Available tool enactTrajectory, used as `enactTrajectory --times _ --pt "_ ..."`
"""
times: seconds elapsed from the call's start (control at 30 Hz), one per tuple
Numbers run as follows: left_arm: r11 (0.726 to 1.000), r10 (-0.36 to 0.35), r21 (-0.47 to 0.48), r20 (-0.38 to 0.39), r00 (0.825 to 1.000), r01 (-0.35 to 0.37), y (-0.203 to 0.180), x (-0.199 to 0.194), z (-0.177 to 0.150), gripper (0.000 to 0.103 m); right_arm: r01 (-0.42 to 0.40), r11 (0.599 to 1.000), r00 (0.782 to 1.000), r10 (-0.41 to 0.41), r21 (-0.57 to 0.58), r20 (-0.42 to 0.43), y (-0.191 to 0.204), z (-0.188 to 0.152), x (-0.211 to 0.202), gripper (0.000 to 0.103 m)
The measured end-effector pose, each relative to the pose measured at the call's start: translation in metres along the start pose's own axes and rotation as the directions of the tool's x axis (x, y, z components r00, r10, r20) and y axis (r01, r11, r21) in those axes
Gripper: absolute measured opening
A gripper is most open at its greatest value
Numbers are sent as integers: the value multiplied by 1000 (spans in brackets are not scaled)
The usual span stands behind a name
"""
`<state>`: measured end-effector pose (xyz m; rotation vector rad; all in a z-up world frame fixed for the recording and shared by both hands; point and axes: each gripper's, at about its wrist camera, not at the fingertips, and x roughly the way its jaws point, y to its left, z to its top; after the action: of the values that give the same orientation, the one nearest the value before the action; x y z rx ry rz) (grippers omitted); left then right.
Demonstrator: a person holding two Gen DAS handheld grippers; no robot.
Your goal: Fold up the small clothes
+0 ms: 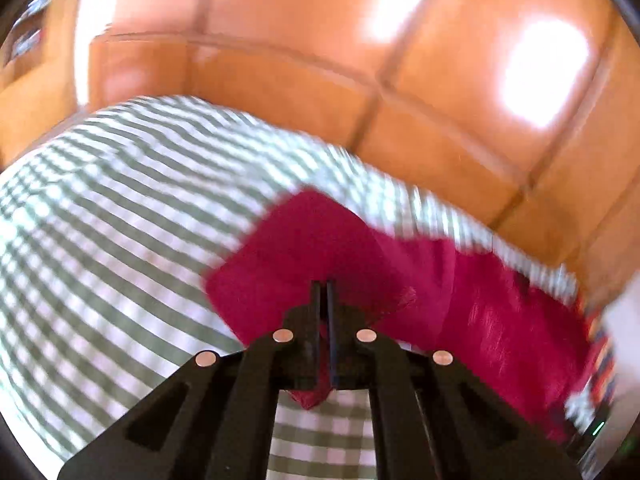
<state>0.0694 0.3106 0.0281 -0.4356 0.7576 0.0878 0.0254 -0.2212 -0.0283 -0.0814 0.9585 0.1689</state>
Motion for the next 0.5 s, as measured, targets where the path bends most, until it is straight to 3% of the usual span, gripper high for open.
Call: enactTrajectory --times 0.13,0.33,0.4,0.5 --pt "988 37 -151 71 997 -26 46 -25 37 2 7 1000 1000 -7 -2 0 1 0 0 84" --pt "951 119 -285 -4 993 -115 86 7 75 2 20 1000 1000 -20 -9 -4 2 0 1 84" --pt "934 165 -316 -31 986 -166 100 19 82 1 27 1000 1000 -27 -11 -7 3 1 1 84" --pt "892 257 -359 -95 962 -273 128 41 90 1 33 999 999 -33 -12 -8 3 2 2 84"
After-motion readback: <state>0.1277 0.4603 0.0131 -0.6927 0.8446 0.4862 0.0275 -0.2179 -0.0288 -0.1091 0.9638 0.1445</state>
